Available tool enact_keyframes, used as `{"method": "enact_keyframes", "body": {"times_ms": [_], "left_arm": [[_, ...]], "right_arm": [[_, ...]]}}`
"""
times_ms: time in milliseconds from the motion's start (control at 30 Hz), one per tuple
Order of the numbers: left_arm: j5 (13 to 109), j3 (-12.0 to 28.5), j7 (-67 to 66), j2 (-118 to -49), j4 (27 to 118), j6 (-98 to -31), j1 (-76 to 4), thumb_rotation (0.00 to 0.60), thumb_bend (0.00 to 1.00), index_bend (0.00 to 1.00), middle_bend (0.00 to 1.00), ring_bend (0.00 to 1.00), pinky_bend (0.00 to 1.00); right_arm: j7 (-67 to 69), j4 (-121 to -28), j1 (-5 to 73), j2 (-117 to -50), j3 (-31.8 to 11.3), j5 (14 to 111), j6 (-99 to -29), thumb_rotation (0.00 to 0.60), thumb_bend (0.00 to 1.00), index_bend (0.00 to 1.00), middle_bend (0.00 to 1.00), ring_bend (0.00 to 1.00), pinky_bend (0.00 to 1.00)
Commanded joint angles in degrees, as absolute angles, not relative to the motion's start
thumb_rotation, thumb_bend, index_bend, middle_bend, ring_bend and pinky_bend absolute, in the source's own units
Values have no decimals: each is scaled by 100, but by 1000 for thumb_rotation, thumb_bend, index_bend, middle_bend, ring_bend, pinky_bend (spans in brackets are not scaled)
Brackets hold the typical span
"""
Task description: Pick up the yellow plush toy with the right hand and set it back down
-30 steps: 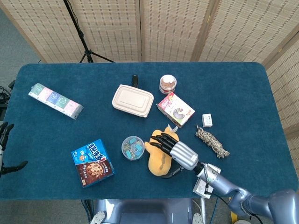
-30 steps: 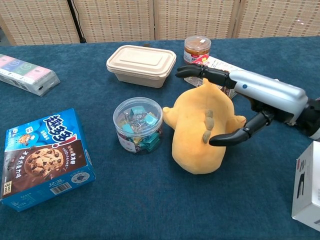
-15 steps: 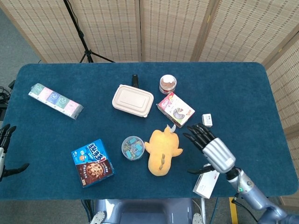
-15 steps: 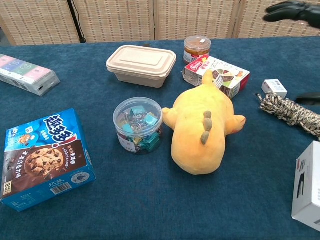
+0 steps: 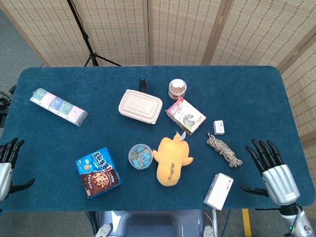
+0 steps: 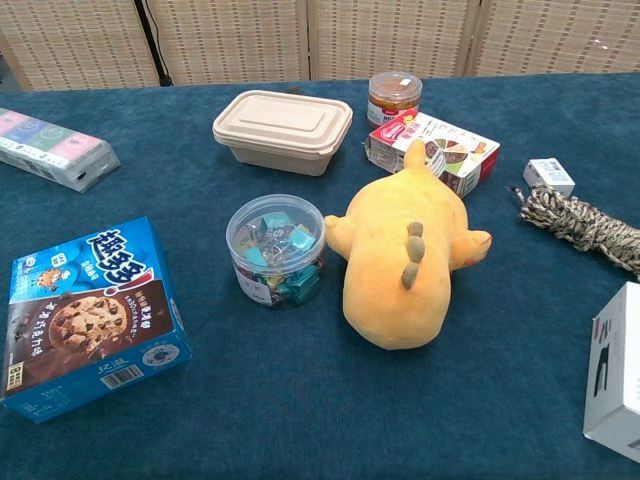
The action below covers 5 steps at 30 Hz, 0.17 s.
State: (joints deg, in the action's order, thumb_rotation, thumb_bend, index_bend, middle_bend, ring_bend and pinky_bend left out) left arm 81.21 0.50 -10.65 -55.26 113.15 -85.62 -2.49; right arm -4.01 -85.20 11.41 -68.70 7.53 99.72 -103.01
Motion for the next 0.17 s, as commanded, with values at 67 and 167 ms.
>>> {"method": "enact_keyframes", "body": {"times_ms": [67,167], "left_arm": [[8255,20,-1138,-5626,11156,-8636,-213,600,0,0,0,0,0],[8288,24,-1090,-5639,11099,-8670,-194,600,0,0,0,0,0]], "right_arm": [[-661,-8584,974,-6832,747,10107,-10343,379,0,0,0,0,0],[-771,-8634,905,-6845,719,10162,-10297,406,0,0,0,0,0]]}}
